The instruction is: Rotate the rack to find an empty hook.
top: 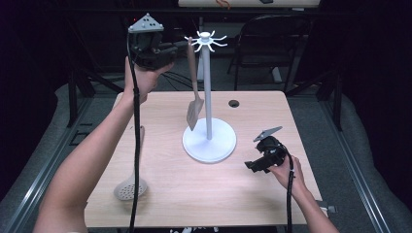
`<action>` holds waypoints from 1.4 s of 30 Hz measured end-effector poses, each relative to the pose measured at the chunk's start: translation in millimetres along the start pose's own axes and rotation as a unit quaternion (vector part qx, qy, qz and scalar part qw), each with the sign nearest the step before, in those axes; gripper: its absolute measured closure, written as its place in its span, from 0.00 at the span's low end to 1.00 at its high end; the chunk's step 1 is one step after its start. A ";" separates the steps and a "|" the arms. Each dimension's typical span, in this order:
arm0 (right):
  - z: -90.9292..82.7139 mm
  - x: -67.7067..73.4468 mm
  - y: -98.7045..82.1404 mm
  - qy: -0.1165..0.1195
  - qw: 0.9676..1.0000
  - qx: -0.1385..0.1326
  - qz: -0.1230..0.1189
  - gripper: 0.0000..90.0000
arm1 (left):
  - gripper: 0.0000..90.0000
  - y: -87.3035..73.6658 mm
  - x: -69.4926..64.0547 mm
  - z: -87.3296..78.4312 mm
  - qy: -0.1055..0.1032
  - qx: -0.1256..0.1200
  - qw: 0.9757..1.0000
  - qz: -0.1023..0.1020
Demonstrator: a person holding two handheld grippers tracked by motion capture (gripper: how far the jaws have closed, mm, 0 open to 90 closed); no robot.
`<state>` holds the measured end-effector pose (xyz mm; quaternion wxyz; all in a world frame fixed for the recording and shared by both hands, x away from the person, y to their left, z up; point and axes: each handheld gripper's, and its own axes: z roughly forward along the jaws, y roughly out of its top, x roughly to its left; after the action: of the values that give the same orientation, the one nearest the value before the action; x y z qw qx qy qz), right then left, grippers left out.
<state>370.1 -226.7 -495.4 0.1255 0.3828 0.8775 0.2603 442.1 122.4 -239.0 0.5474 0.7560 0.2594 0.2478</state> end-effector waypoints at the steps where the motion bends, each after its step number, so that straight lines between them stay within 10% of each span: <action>1: 0.0 -0.1 -0.1 0.000 1.000 0.000 0.000 0.12 | 1.00 -0.1 0.2 0.0 0.000 -0.001 1.000 -0.001; 8: -0.3 0.0 0.0 0.001 1.000 0.000 0.000 0.12 | 0.97 -3.7 0.1 -5.8 -0.006 -0.013 1.000 -0.011; 22: 1.2 0.9 0.1 0.004 1.000 0.000 0.001 0.11 | 0.33 -42.0 -9.5 -27.8 0.031 0.030 0.999 -0.016; 36: 7.9 2.6 -1.4 0.004 1.000 0.014 0.004 0.02 | 0.12 -124.4 -8.0 -34.2 0.084 0.124 0.988 -0.030; 42: 9.0 2.8 -0.6 0.004 1.000 0.020 0.000 0.00 | 0.06 -162.9 -2.2 -38.4 0.096 0.157 0.981 -0.066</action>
<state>371.6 -221.7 -503.2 0.1145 0.3846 0.8828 0.2443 395.5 191.1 -384.3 0.4096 0.7865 0.3958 0.2388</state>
